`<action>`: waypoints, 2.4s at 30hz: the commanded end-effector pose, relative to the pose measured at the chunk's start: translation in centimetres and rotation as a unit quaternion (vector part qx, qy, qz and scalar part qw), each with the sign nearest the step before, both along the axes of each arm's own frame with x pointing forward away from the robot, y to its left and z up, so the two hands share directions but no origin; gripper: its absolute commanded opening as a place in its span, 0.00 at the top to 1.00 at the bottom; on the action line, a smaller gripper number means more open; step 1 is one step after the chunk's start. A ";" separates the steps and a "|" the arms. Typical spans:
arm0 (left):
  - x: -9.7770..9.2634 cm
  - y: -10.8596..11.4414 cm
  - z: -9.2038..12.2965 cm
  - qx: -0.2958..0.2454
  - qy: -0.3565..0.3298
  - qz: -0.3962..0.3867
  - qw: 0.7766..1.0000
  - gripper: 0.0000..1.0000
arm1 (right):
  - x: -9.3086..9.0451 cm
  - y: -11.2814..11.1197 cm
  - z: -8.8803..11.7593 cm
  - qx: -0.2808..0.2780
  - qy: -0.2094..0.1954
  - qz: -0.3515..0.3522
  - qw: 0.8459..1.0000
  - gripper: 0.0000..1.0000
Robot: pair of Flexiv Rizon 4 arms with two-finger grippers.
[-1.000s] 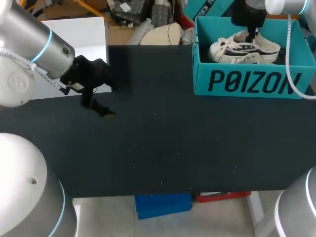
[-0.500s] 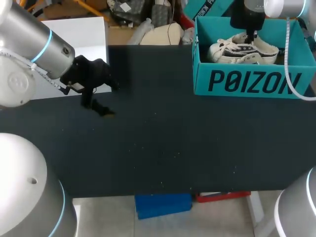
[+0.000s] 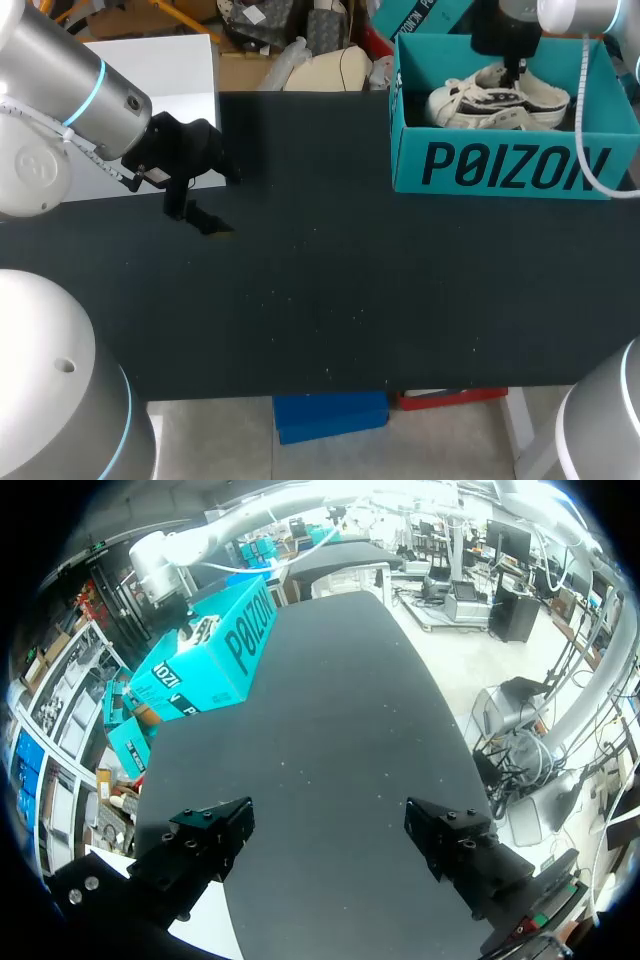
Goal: Take the shoe out of the shoebox, open the shoe tongue, remove and reinsert the insole, then place the shoe into the shoebox
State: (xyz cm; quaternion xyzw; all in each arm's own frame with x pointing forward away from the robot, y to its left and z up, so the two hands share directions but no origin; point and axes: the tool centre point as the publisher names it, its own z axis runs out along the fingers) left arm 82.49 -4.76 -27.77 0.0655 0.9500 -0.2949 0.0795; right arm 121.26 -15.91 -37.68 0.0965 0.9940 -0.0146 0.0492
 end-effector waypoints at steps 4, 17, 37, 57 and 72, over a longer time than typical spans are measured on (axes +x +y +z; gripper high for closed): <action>-0.1 0.0 -0.1 0.000 -0.002 0.000 1.000 0.00 | 1.0 0.2 -0.4 0.002 0.006 0.003 1.000 1.00; -0.1 0.0 -0.1 0.000 -0.002 0.000 1.000 0.00 | 0.5 0.4 -0.8 0.004 0.013 -0.004 1.000 1.00; -0.1 0.0 -0.1 0.000 -0.002 0.000 1.000 0.00 | -0.1 0.2 3.1 -0.015 -0.001 -0.015 1.000 0.88; -0.1 0.0 -0.1 0.000 -0.002 0.000 1.000 0.00 | -6.1 5.7 16.0 -0.027 -0.024 -0.035 0.999 0.62; -0.1 0.0 -0.1 0.000 -0.002 0.000 1.000 0.00 | -15.7 14.4 20.8 -0.013 -0.021 -0.067 0.997 0.51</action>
